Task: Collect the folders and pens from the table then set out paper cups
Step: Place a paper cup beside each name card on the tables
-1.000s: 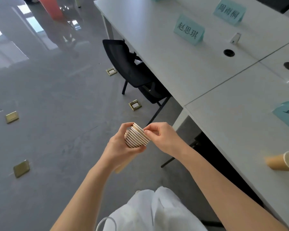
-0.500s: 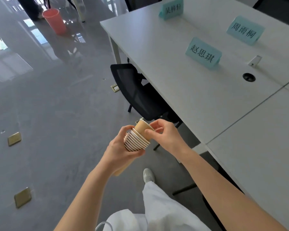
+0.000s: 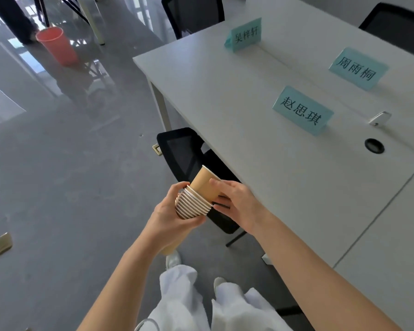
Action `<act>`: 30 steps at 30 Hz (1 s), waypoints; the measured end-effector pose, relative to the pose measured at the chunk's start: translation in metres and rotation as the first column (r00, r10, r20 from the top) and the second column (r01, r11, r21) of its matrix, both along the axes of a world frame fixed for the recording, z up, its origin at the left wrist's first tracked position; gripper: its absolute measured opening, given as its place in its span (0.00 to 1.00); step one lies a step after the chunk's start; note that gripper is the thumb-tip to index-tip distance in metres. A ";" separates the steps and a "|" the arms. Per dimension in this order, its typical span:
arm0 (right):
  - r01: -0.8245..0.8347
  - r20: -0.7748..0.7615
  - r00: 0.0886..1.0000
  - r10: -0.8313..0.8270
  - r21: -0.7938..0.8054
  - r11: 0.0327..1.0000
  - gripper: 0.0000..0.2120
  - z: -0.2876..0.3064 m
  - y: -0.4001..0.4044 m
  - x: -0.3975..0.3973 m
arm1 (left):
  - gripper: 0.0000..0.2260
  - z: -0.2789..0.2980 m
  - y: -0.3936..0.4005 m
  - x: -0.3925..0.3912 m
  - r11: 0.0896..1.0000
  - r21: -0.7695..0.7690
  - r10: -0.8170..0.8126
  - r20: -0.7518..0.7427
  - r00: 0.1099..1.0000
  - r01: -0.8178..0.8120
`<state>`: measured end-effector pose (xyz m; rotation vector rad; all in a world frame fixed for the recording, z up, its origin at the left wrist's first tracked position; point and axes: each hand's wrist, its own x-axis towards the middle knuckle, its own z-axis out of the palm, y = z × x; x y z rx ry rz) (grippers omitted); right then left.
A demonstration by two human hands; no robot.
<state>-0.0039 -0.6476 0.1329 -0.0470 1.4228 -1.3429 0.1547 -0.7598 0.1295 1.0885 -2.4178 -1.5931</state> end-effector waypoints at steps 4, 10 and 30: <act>0.264 0.030 0.964 -0.263 -0.044 0.963 0.24 0.005 -0.040 -0.018 | 0.33 -0.001 -0.058 -0.015 0.999 0.014 -0.043 0.027 0.999 0.042; 0.555 -0.107 0.828 -0.551 0.012 0.832 0.24 -0.010 -0.068 -0.042 | 0.32 0.010 -0.128 -0.055 0.994 0.021 -0.112 0.016 0.994 0.112; 0.684 -0.752 0.589 -0.297 0.267 0.679 0.36 -0.116 -0.034 -0.197 | 0.34 -0.004 -0.165 -0.192 0.975 0.010 -0.221 0.109 0.969 0.221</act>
